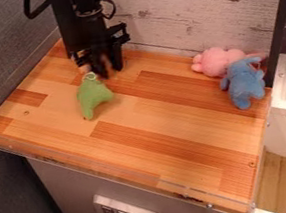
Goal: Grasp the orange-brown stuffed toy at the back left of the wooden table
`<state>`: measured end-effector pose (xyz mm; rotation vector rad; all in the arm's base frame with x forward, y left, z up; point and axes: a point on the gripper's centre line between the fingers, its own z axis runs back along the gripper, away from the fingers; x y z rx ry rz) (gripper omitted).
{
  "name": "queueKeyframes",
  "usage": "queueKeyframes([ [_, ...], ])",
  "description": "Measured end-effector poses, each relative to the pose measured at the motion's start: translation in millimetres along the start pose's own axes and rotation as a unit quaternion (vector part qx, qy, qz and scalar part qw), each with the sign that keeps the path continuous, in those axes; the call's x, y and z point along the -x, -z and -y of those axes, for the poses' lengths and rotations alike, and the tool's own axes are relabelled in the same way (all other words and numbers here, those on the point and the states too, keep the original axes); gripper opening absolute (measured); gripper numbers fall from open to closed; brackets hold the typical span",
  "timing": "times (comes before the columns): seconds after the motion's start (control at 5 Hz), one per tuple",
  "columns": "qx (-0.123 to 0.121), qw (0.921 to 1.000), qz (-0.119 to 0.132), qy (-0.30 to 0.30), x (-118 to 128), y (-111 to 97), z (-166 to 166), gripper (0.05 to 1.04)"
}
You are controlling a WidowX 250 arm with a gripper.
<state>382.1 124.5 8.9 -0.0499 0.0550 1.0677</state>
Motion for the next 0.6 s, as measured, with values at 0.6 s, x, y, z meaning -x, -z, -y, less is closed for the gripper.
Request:
queueKeyframes([
  [0.6, -0.007, 0.9988, -0.006, 0.048, -12.0, -1.4, 6.1, 0.069],
])
